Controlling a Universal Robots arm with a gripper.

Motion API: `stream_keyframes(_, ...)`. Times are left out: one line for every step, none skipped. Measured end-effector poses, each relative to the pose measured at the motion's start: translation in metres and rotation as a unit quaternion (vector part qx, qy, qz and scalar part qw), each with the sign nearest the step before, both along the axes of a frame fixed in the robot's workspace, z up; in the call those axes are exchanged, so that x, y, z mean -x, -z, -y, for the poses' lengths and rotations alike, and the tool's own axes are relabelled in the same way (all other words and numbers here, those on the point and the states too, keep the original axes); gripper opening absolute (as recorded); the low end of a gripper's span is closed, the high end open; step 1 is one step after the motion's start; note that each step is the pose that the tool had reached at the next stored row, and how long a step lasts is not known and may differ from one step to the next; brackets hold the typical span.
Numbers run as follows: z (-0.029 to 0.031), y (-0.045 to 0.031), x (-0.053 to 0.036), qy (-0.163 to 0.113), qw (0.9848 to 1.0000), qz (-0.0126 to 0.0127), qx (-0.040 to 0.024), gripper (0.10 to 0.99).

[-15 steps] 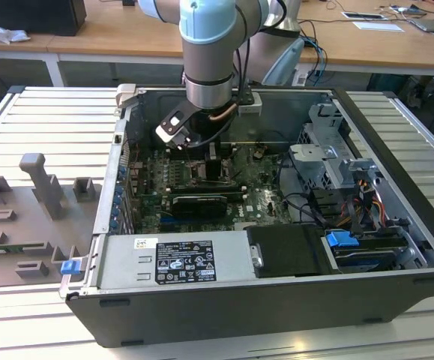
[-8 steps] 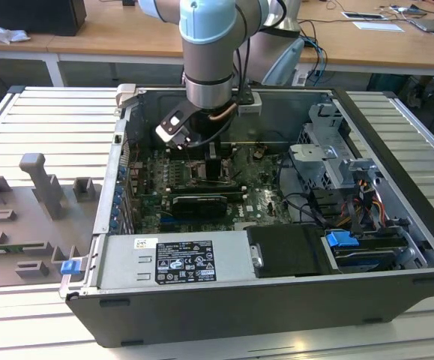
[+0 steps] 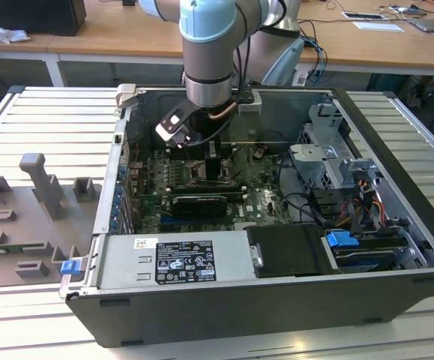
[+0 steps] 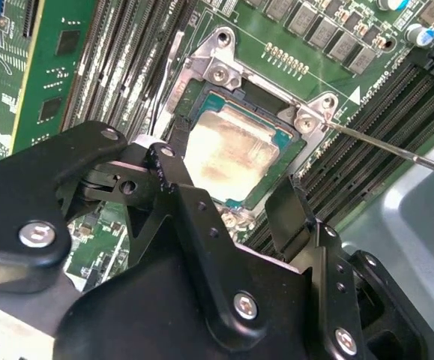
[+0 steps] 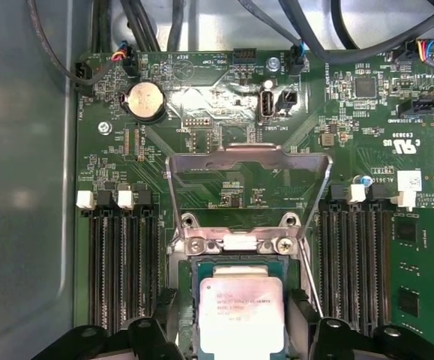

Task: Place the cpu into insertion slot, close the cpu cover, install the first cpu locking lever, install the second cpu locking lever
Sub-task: 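Place the cpu into insertion slot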

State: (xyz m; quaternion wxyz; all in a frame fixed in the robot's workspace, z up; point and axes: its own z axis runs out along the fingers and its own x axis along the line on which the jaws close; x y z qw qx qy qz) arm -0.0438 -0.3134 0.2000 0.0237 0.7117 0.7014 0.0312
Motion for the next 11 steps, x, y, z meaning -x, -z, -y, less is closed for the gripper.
stream_keyframes(0.0, -0.0014, 0.0, 0.0, 1.0, 0.0, 0.0001, 0.675)
stream_keyframes(0.0, -0.0031, 0.0, 0.0, 1.0, -0.0001, 0.0002, 0.675)
stream_keyframes(0.0, -0.005, 0.0, 0.0, 1.0, -0.0001, 0.0003, 0.675)
stream_keyframes(0.0, -0.0074, 0.0001, 0.0, 1.0, -0.0005, 0.0004, 0.675)
stream_keyframes(0.0, -0.0098, 0.0, 0.0, 1.0, -0.0011, 0.0004, 0.596)
stream_keyframes(0.0, -0.0113, -0.0001, 0.0, 1.0, -0.0018, 0.0004, 0.533)
stream_keyframes(0.0, -0.0124, -0.0003, 0.0, 1.0, -0.0025, 0.0003, 0.533)
stream_keyframes(0.0, -0.0141, -0.0006, 0.0, 1.0, -0.004, 0.0003, 0.471)
stream_keyframes(0.0, -0.0158, -0.0011, 0.0, 1.0, -0.0067, 0.0004, 0.353)
stream_keyframes(0.0, -0.0169, -0.0016, 0.0, 1.0, -0.0089, 0.0004, 0.29)
stream_keyframes(0.0, -0.0183, -0.0018, 0.0, 0.9999, -0.0106, 0.0004, 0.169)
